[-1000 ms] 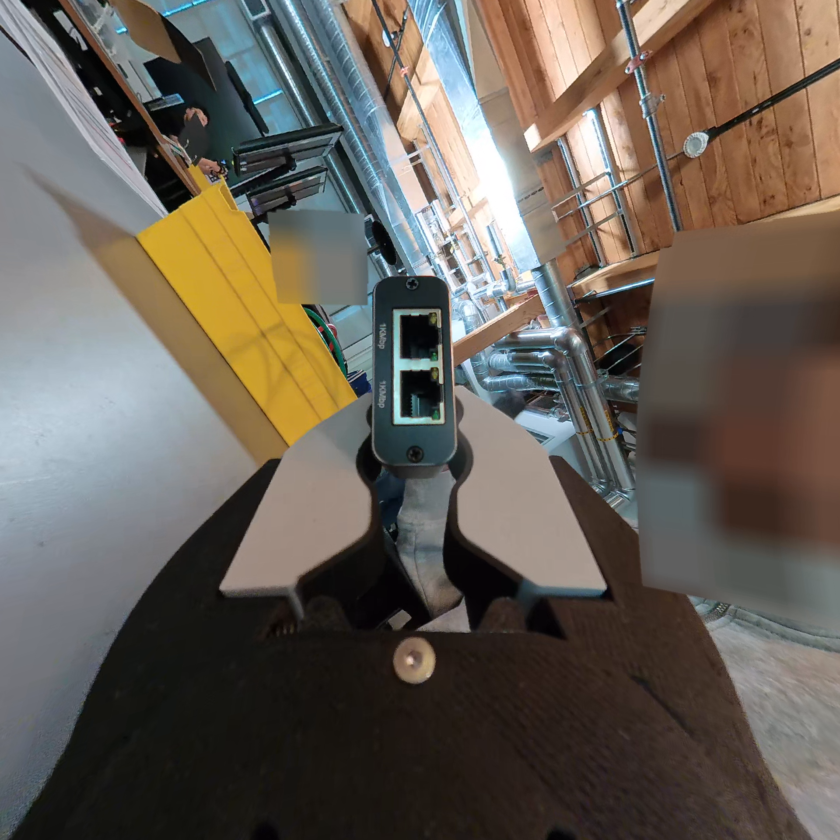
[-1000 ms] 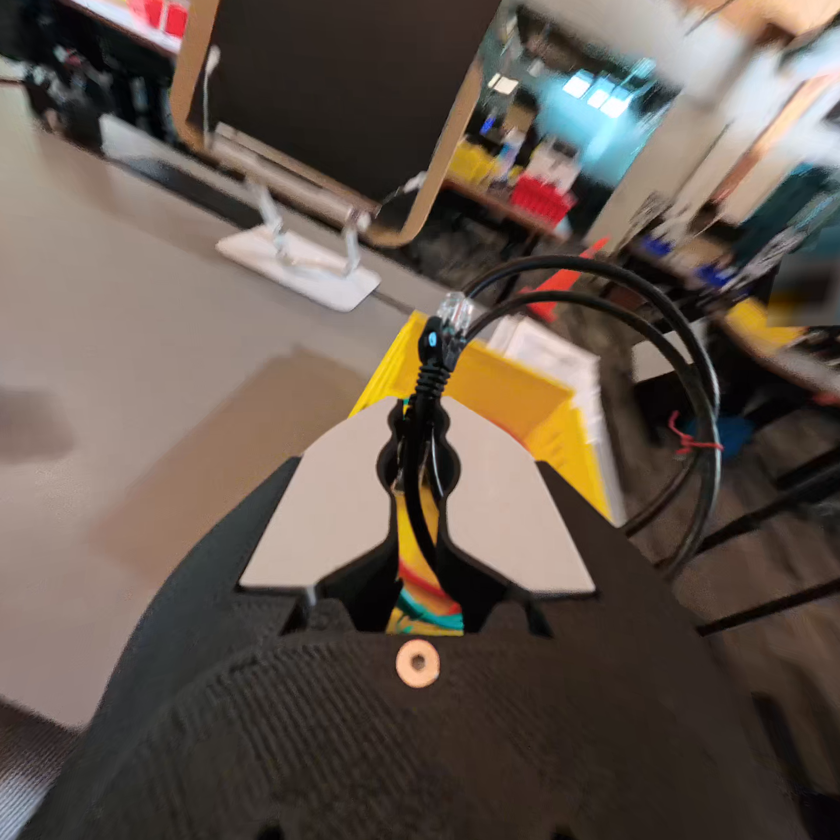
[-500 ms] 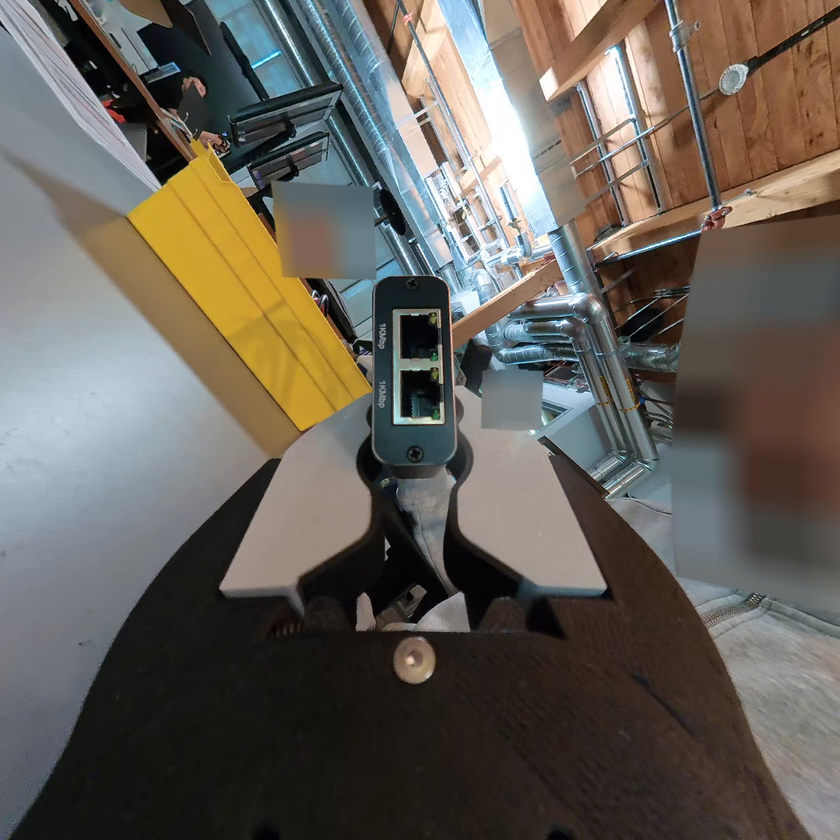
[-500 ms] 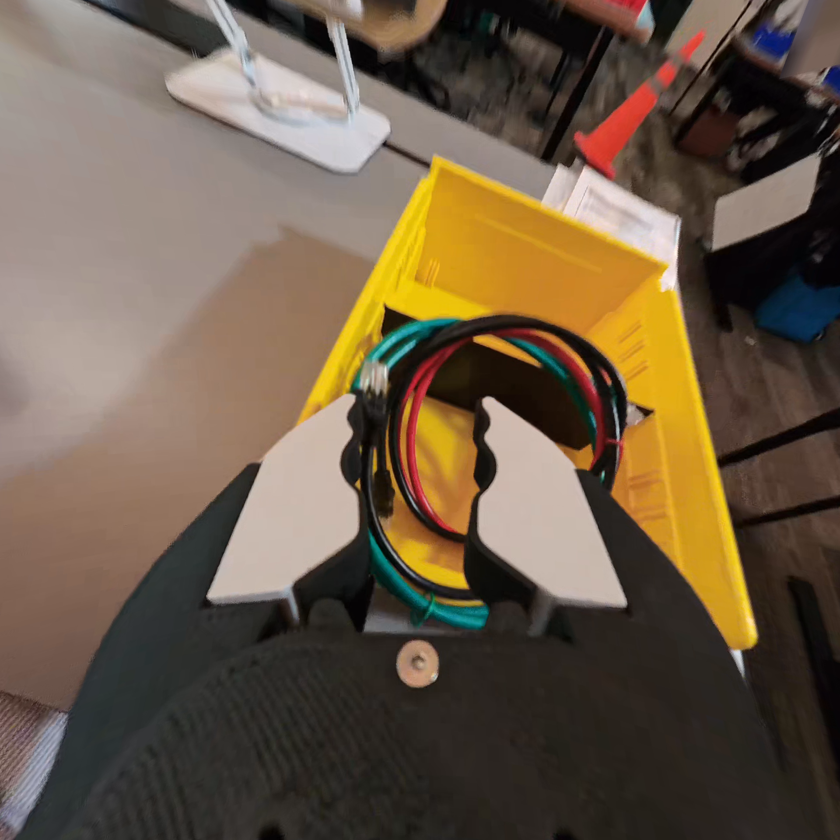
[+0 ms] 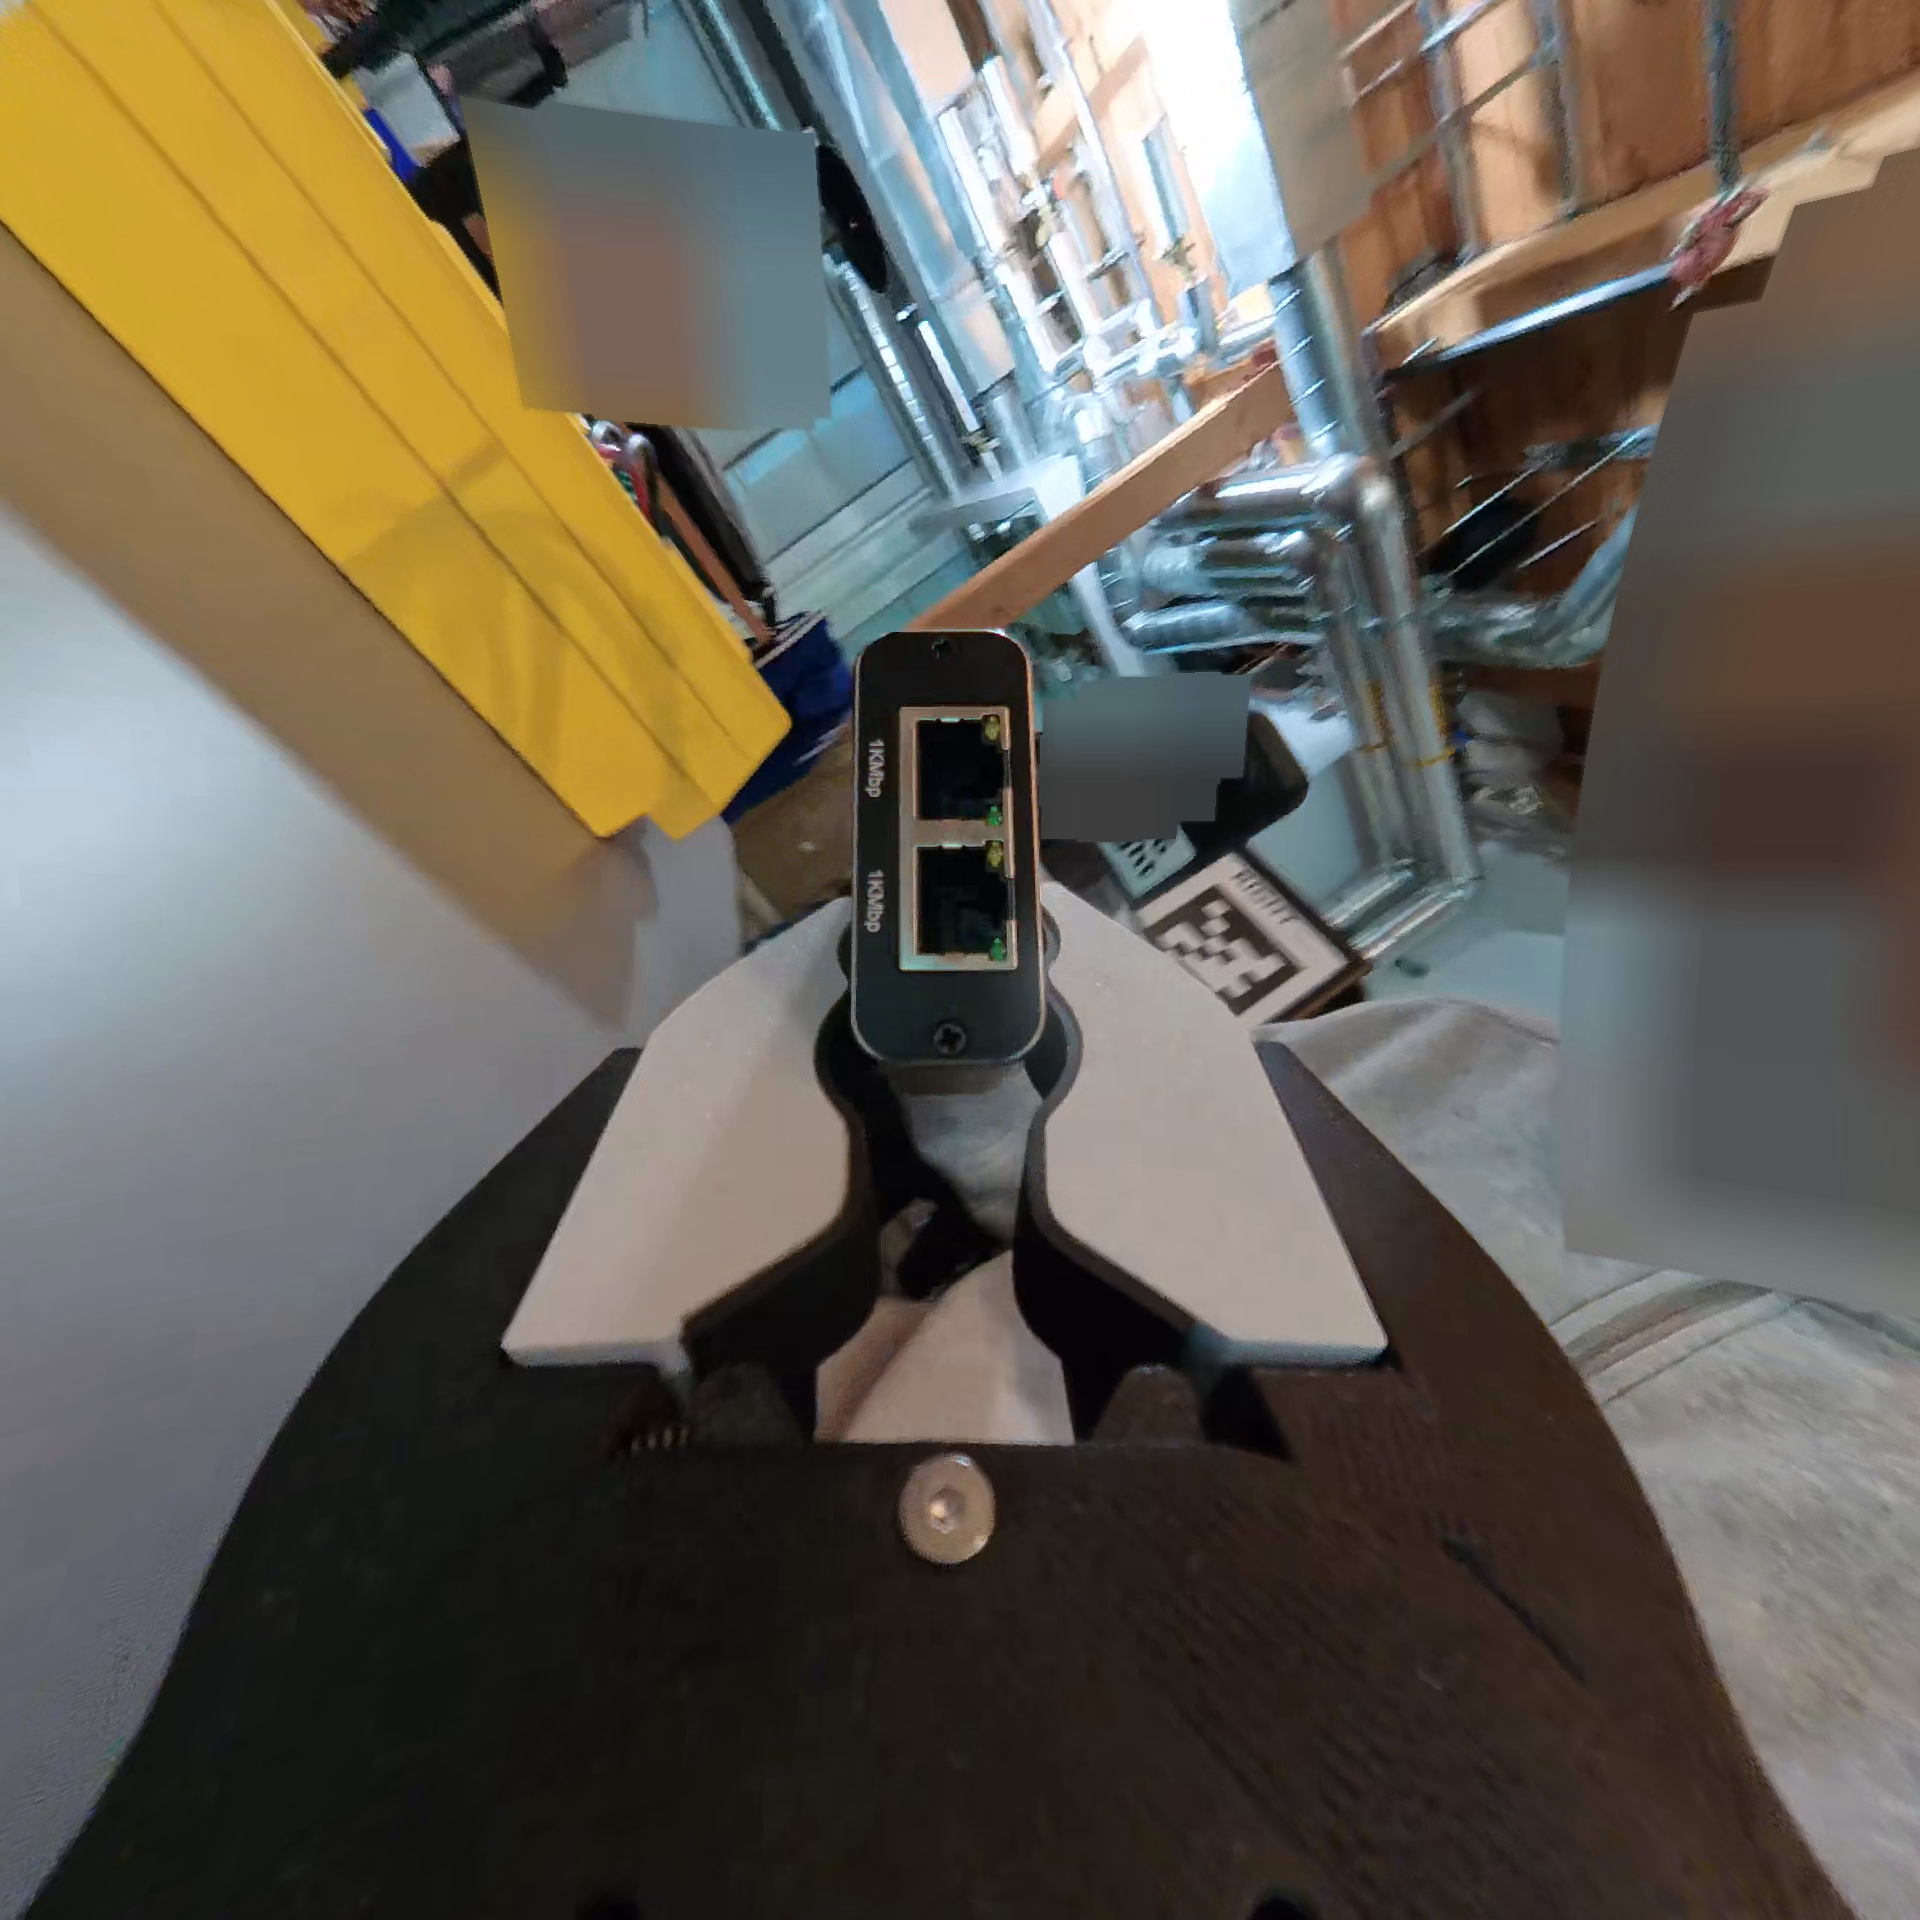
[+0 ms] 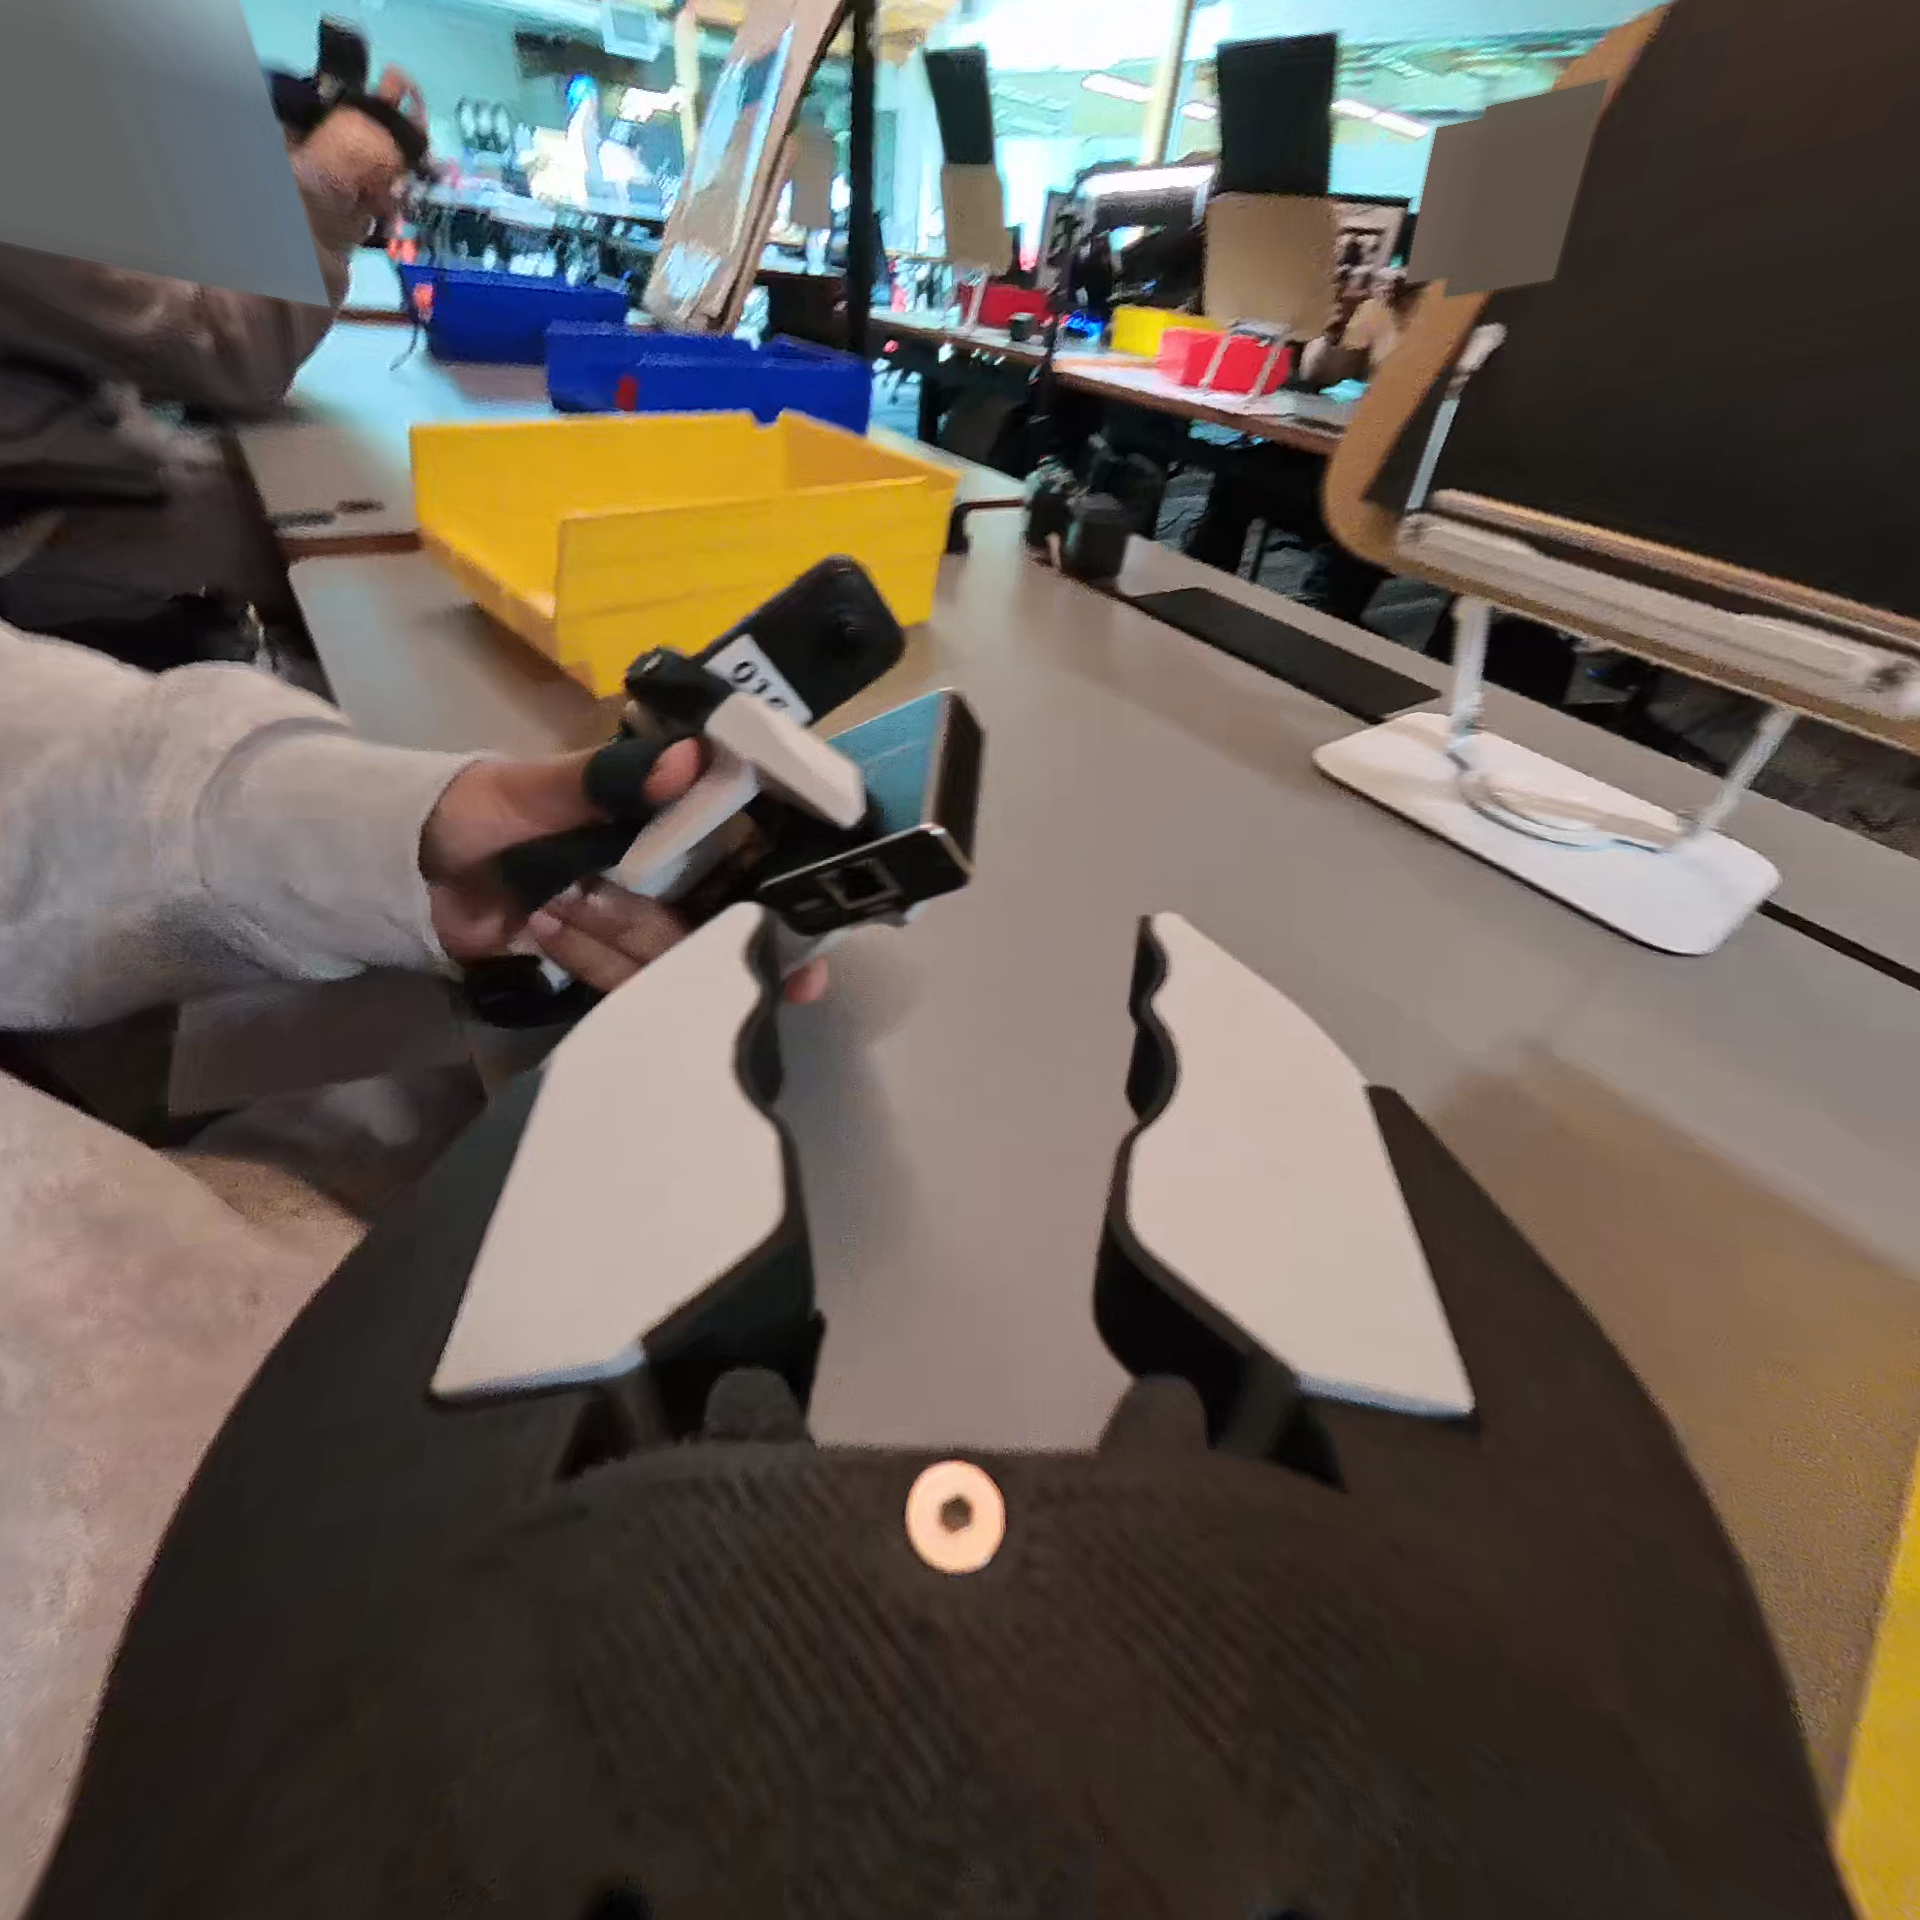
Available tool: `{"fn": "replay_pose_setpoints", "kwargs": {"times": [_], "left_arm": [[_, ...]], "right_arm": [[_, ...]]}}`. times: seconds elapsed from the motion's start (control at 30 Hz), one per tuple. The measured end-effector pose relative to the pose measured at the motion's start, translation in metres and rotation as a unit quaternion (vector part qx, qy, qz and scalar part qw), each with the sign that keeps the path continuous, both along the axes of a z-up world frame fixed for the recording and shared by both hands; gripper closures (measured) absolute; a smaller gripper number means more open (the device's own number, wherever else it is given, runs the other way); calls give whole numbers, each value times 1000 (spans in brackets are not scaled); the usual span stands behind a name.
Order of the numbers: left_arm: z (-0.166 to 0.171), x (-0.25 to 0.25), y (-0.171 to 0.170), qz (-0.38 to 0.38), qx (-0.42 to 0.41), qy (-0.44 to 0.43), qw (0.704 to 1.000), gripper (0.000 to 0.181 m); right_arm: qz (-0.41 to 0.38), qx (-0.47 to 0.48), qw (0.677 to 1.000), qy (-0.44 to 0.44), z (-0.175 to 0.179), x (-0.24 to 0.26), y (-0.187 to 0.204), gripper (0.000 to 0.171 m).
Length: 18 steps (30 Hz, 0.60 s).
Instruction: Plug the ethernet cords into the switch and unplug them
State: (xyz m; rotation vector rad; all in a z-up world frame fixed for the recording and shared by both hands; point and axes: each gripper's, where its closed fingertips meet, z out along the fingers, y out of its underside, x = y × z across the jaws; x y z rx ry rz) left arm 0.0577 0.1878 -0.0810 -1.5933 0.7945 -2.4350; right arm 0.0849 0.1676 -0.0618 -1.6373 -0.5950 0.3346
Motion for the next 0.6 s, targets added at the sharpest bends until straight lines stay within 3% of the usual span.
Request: {"fn": "replay_pose_setpoints", "kwargs": {"times": [0.17,0.37,0.43,0.6], "left_arm": [[6,8,-21,-54,-146,-34,987,156],[6,17,-50,-102,-167,-33,980,155],[5,18,-55,-108,-165,-29,980,156],[6,18,-55,-107,-160,-30,981,147]], "right_arm": [[-12,50,992,-119,-14,-19,7,76],[13,45,982,-182,-33,-32,5,74],[17,38,977,-207,-41,-32,4,102],[-2,45,974,-220,-35,-23,6,103]]}}
